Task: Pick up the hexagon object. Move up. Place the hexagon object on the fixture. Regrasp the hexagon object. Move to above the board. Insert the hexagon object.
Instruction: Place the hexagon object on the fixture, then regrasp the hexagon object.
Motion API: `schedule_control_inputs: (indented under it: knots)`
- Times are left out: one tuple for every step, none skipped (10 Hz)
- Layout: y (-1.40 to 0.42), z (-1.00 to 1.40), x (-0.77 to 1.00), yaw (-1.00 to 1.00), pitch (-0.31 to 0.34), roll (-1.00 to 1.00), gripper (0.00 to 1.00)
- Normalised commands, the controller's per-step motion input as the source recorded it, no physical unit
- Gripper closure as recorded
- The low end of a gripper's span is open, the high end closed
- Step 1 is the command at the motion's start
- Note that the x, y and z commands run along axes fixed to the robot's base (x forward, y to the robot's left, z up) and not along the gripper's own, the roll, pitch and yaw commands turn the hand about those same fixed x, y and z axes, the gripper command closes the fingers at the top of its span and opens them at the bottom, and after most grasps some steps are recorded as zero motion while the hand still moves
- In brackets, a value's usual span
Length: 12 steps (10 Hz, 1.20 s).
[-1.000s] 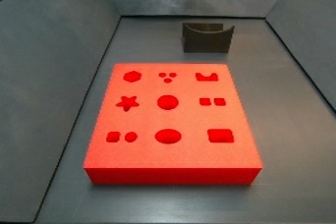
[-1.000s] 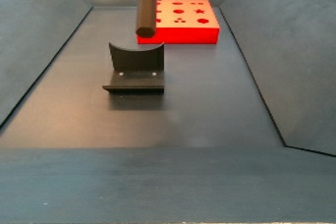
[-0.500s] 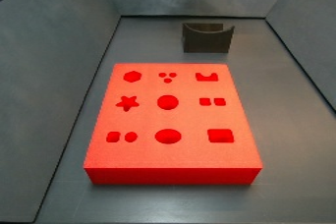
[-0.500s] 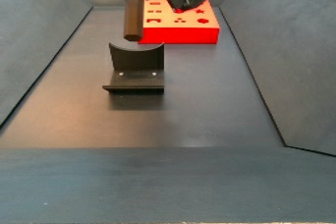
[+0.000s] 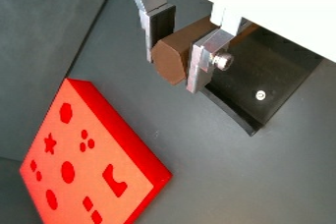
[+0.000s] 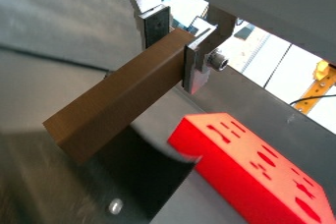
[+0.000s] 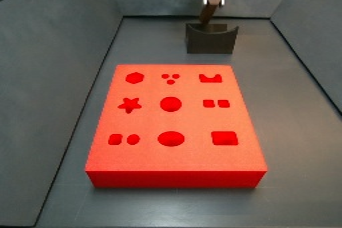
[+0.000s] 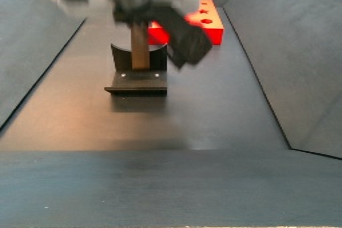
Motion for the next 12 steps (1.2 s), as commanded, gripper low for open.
schedule_control_inputs:
  knots:
    - [0.13, -1.0, 0.18, -0.18, 0.117, -0.29, 1.0]
    - [0.13, -1.0, 0.18, -0.19, 0.071, -0.2, 1.0]
    - [0.12, -0.83, 0.16, -0.18, 0.042, -0.18, 1.0]
    - [0.11, -0.65, 0.13, -0.17, 0.021, -0.16, 1.0]
    - [0.15, -0.59, 0.1, -0.16, -0.01, -0.12, 1.0]
    - [0.15, -0.59, 0.09, -0.14, -0.021, -0.1, 1.0]
    - [0.15, -0.59, 0.09, -0.12, -0.021, -0.1, 1.0]
    - [0.15, -0.59, 0.09, -0.11, -0.021, -0.1, 1.0]
    - [0.15, -0.59, 0.08, -0.09, -0.02, -0.1, 1.0]
    - [0.0, 0.0, 0.0, 0.0, 0.0, 0.0, 0.0]
    - [0.0, 1.0, 0.0, -0.02, -0.057, 0.03, 0.0]
    - [0.01, 1.0, -0.02, 0.0, -0.046, 0.03, 0.0]
